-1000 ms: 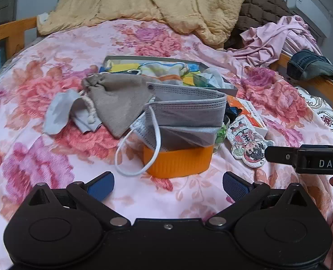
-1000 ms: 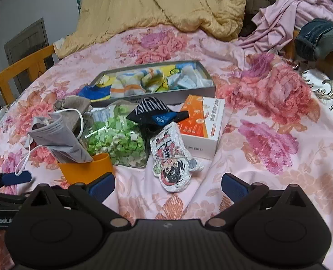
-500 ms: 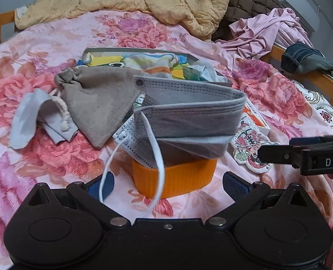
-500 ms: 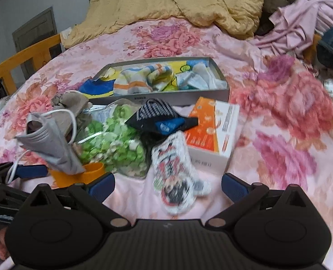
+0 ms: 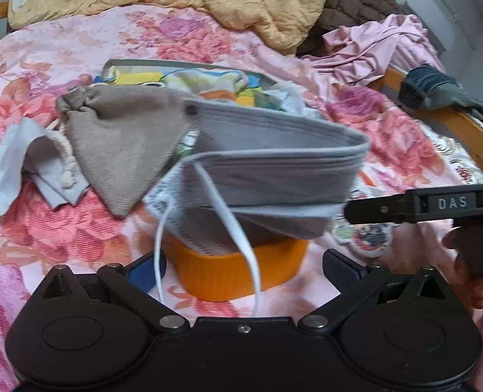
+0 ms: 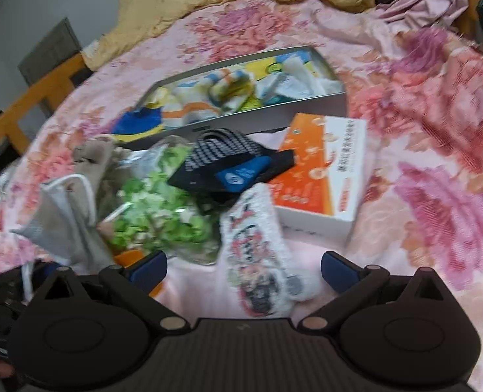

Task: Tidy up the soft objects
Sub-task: 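Grasp the orange cup under the mask with the left tool while the right tool grasps the white sock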

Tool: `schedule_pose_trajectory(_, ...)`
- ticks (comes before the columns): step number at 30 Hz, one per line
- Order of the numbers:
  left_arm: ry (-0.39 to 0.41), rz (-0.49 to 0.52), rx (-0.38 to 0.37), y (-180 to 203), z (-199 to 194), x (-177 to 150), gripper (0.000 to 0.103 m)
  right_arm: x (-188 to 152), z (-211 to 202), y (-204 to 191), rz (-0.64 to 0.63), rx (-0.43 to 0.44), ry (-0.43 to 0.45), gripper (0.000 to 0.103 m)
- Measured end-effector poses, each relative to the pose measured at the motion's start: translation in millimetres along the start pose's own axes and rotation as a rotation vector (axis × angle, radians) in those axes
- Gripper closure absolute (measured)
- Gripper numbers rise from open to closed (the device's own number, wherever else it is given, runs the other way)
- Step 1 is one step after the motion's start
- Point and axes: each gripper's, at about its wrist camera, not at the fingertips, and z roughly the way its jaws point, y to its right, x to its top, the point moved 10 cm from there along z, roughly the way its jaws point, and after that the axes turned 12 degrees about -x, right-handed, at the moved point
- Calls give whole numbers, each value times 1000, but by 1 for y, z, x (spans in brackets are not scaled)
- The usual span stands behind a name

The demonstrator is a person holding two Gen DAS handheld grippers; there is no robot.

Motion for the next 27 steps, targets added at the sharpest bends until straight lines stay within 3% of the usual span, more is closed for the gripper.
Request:
schedule_pose_trajectory(11,29,32,-14,22,-8,-5,13,-5,0,-8,-2,30,-46,15)
schedule_pose_trajectory(17,-6,139,38,29,-5,-11,24,-7,0,-5,-5,-1,-47,38)
schedule_pose_trajectory(19,-31,173,69,28,-3,-13,30,-7,0,-3,0,-7,-49,44)
schedule_pose_trajectory(21,-44,205,96,27,-2,-15,42,-6,0,0,9,-16,-50,50)
schedule_pose_trajectory(23,-47,222,105,26,-3,-15,46,-5,0,2,17,-25,-47,58)
schedule_pose_trajectory(27,-51,222,112,26,-5,-13,56,-4,-1,3,28,-22,-37,81)
